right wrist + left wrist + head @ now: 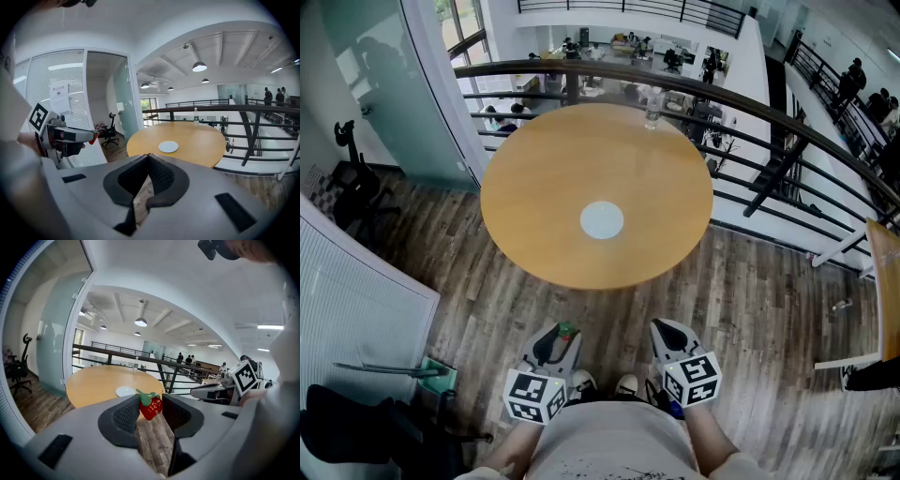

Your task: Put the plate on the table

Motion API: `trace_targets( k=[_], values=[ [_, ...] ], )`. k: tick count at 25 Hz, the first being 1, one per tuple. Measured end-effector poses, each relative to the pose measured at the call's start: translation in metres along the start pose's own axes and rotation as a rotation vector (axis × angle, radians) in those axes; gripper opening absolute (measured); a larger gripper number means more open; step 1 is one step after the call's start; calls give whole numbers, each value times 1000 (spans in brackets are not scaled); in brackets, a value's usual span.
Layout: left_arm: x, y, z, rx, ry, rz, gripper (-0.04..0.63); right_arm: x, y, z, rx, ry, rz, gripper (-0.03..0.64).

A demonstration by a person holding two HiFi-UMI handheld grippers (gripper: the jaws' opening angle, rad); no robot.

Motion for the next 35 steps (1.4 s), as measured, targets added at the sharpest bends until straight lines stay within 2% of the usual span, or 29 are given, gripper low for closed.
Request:
trace_targets(
  k=[9, 14, 25, 30, 35],
  values=[
    [-5, 1, 2, -4, 3, 14, 164, 4, 4, 3, 11, -1, -6, 20],
    [-4, 3, 13, -17, 6, 17, 164, 7, 7, 2, -23, 39, -42, 20],
    [2, 2, 39, -63, 13, -11, 164, 14, 18, 12, -69, 62, -52, 20],
    [9, 15, 47, -81, 2, -6, 164, 15, 32, 6, -62, 77, -32, 20],
    [21, 42, 64, -66, -2, 6, 164, 23, 65, -14, -43, 74, -11, 20]
  ],
)
Point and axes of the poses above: the fingertips, and each gripper's own axes: y forward along the fingers, z to its left, x out of its top, the point moved 6 cm from there along -y, backward along the fingers, and after that the axes turned 15 degrees about z, right-handed, at the moved point
